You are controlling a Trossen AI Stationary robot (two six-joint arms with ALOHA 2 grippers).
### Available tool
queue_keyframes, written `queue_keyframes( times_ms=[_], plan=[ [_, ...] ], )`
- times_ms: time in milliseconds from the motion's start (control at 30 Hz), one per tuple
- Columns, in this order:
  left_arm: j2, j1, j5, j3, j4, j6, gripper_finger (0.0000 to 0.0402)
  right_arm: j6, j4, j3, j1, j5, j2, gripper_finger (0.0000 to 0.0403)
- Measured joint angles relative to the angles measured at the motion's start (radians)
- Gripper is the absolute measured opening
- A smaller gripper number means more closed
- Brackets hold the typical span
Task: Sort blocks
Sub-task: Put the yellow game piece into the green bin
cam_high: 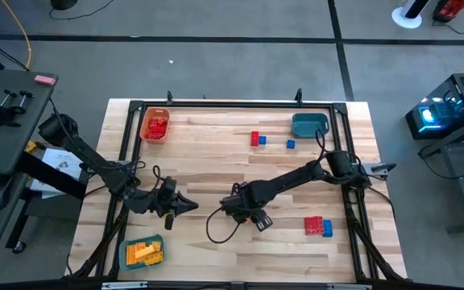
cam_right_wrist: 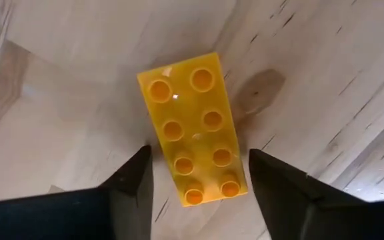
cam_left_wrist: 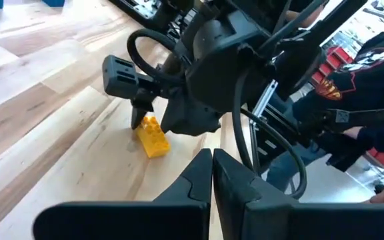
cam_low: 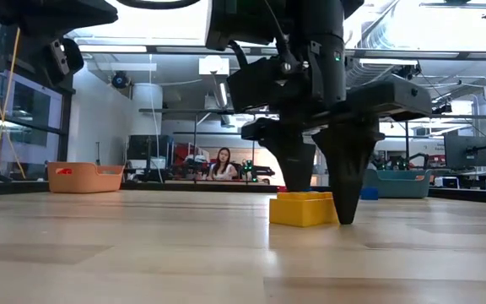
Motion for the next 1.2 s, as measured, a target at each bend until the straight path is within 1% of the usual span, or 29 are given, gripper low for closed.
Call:
queue_keyframes(
  times_ms=[100, 200, 233, 267, 333, 433, 500, 600, 700, 767, 900, 1033, 1133, 1200],
  plan=[
    [0.010, 0.000, 0.012, 0.028, -0.055, 0.035, 0.0000, 0.015, -0.003, 0.000, 0.002, 0.019, 0.000, 0.0119],
    [0.051, -0.001, 0.048, 0.108, -0.201, 0.136, 0.0000, 0.066, -0.011, 0.001, 0.000, 0.026, -0.006, 0.0034],
    [0.073, 0.000, 0.055, 0.137, -0.243, 0.176, 0.0000, 0.085, -0.017, 0.001, -0.002, 0.016, -0.009, 0.0018],
    [0.096, 0.002, 0.058, 0.166, -0.270, 0.224, 0.0000, 0.104, -0.024, 0.000, -0.003, 0.015, -0.013, 0.0013],
    [0.140, 0.011, 0.060, 0.220, -0.297, 0.351, 0.0000, 0.152, -0.027, -0.002, 0.000, 0.008, -0.027, 0.0018],
    [0.203, 0.028, 0.101, 0.301, -0.301, 0.622, 0.0000, 0.225, -0.028, -0.002, 0.002, 0.000, -0.074, 0.0007],
    [0.239, 0.034, 0.108, 0.357, -0.349, 0.816, 0.0003, 0.269, -0.030, -0.001, 0.000, -0.001, -0.118, 0.0004],
    [0.283, 0.053, 0.081, 0.434, -0.458, 1.078, 0.0021, 0.335, -0.031, -0.001, -0.001, -0.020, -0.187, 0.0003],
    [0.327, 0.086, 0.074, 0.489, -0.544, 1.281, 0.0053, 0.393, -0.016, 0.000, 0.000, -0.123, -0.267, 0.0003],
    [0.355, 0.107, 0.072, 0.513, -0.557, 1.400, 0.0079, 0.435, 0.005, 0.000, 0.000, -0.181, -0.303, 0.0002],
    [0.388, 0.133, 0.069, 0.545, -0.527, 1.568, 0.0130, 0.505, 0.039, 0.000, 0.000, -0.204, -0.338, 0.0002],
    [0.393, 0.140, 0.076, 0.563, -0.433, 1.641, 0.0171, 0.538, 0.053, 0.000, 0.000, -0.227, -0.343, 0.0001],
    [0.393, 0.140, 0.114, 0.567, -0.382, 1.690, 0.0194, 0.549, 0.095, 0.000, -0.001, -0.268, -0.343, 0.0001],
    [0.393, 0.139, 0.158, 0.567, -0.365, 1.718, 0.0205, 0.562, 0.133, 0.000, -0.005, -0.296, -0.343, 0.0001]
  ],
)
